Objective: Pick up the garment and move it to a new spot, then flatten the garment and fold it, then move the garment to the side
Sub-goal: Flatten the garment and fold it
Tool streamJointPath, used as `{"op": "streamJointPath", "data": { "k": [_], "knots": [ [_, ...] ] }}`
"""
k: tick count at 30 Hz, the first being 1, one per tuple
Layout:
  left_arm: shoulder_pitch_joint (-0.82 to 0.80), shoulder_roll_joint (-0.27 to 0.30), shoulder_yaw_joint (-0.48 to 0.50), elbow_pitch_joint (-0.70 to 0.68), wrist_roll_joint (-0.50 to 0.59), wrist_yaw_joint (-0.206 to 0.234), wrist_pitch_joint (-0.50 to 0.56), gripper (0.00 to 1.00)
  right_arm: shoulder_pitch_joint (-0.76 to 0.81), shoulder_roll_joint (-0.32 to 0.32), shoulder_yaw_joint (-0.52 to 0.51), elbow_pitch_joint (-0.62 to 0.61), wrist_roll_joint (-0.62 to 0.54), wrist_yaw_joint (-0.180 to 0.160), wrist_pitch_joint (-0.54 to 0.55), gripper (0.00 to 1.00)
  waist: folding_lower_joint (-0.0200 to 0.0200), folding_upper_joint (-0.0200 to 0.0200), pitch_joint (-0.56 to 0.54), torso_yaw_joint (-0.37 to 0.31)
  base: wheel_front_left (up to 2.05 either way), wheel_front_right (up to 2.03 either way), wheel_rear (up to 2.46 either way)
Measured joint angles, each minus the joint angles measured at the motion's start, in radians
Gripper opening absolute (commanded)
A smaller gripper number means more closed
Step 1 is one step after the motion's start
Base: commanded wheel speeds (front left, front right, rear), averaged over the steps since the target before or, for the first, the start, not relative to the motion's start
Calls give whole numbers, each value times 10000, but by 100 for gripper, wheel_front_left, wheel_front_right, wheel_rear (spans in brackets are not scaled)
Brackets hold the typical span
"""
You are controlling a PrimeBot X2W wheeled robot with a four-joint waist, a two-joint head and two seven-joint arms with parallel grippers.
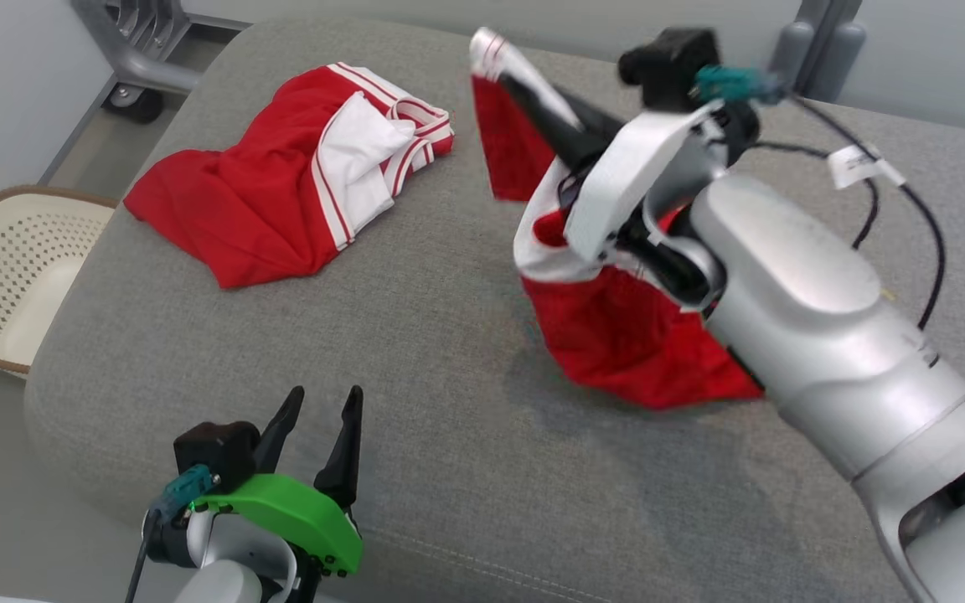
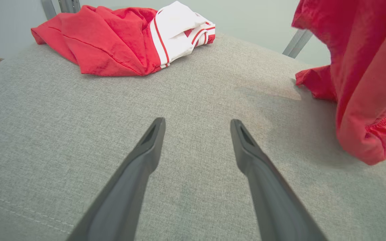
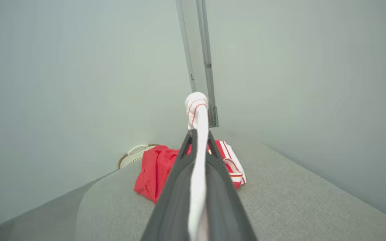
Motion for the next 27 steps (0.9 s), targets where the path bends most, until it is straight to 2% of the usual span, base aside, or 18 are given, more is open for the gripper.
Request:
{"op": "streamJointPath", "data": {
  "k": [2,5,7,12,16,21,25,27],
  "knots": [
    [137,27,40,-4,42,0,0,100,-276,-117,-867,25,290,-173,-359,0,0,0,-74,-177,0,0,0],
    [374,92,48,0,56,0,0,100,-560,-274,-2134,198,744,-1035,-796,0,0,0,-176,-476,0,0,0],
    [421,142,44,-10,86,0,0,100,-588,-550,-2462,451,844,-1375,-851,0,0,0,-243,-694,0,0,0],
    [479,138,19,-27,209,0,-2,100,-529,-1200,-2161,834,830,-1434,-157,0,0,1,-436,-1231,0,0,0],
    [502,12,-25,-33,230,0,0,100,-279,-1302,-1854,698,863,-1313,497,0,0,0,-632,-1598,0,0,0],
    [665,-73,-15,-61,318,0,2,100,189,-1513,-1825,180,1076,-1388,1116,0,0,0,-915,-1893,0,0,0],
    [1046,-12,276,-67,328,0,0,100,630,-1657,-2648,-163,1615,-2201,1225,0,0,0,-1016,-2182,0,0,0],
    [1080,-15,236,-96,343,0,2,100,895,-1987,-3166,-161,1766,-2439,1212,0,0,0,-1012,-2315,0,0,0]
  ]
}}
